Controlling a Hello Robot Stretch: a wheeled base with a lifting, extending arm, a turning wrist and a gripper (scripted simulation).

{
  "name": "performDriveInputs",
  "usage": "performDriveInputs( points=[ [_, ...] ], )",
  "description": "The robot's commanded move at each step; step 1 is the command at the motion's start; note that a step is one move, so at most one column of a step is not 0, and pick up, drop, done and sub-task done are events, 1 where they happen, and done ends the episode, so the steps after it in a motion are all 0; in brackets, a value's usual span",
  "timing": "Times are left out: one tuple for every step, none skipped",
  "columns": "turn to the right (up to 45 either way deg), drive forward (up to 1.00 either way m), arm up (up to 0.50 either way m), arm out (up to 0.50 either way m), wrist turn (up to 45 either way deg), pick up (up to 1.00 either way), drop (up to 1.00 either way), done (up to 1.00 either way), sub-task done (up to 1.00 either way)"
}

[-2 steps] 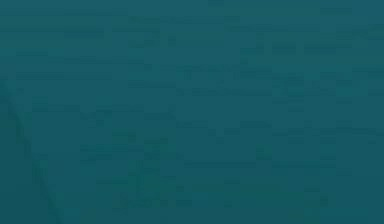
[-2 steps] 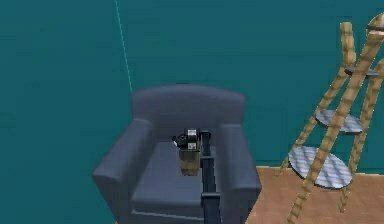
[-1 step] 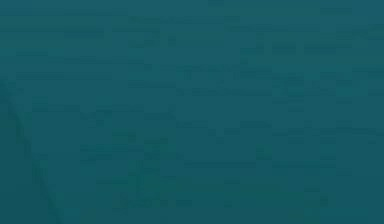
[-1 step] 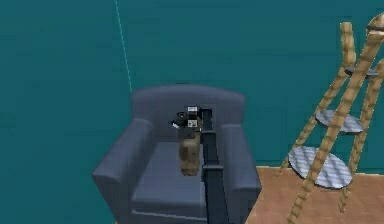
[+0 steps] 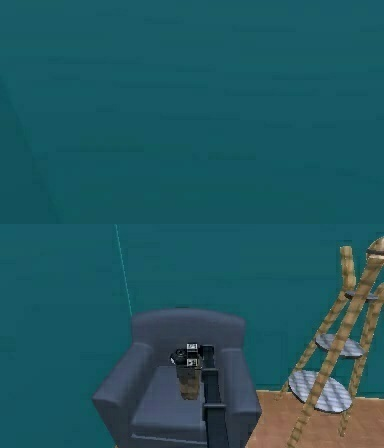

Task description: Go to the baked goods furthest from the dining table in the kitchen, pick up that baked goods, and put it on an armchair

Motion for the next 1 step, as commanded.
performDriveInputs(
  points=[
    [0.0,0.0,0.0,0.0,0.0,0.0,0.0,1.0,0.0]
  ],
)
